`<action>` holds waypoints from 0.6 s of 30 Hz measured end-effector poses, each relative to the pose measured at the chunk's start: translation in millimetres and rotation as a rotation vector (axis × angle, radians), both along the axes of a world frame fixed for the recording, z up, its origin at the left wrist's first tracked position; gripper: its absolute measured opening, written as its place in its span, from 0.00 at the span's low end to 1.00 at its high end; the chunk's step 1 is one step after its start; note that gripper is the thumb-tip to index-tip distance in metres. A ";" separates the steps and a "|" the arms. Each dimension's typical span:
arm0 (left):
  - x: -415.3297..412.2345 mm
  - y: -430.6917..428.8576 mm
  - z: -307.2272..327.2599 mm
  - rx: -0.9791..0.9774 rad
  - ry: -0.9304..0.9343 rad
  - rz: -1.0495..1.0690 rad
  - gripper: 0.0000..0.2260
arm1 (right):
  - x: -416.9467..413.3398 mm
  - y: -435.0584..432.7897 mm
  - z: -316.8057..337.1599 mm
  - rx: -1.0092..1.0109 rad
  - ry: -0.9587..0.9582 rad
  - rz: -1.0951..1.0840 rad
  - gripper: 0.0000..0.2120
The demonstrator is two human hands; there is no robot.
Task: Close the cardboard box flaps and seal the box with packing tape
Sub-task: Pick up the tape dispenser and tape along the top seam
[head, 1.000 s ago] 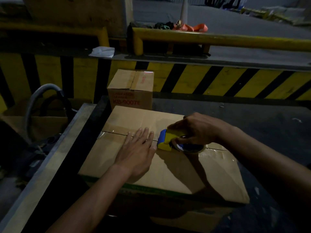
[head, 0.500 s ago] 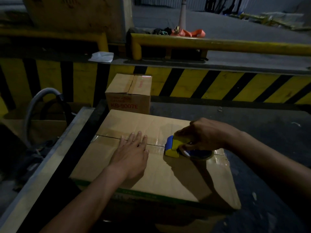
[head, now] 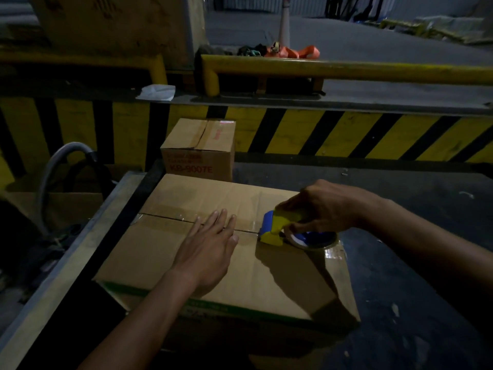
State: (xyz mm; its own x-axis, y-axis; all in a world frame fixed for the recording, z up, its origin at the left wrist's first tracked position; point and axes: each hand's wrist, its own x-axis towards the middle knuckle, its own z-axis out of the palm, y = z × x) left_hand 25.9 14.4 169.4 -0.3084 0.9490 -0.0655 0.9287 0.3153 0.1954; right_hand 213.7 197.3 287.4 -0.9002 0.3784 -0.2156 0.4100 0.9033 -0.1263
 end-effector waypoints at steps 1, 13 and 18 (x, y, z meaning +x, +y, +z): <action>-0.4 -0.4 -0.8 0.005 -0.005 -0.002 0.25 | 6.1 2.1 0.7 0.001 -0.013 -0.009 0.28; 36.5 36.6 5.2 -0.042 0.018 0.016 0.26 | 11.8 0.0 -9.5 -0.006 0.026 0.012 0.28; 31.5 35.6 -3.8 -0.020 0.025 0.008 0.25 | 12.5 3.5 -5.7 -0.008 0.004 0.022 0.28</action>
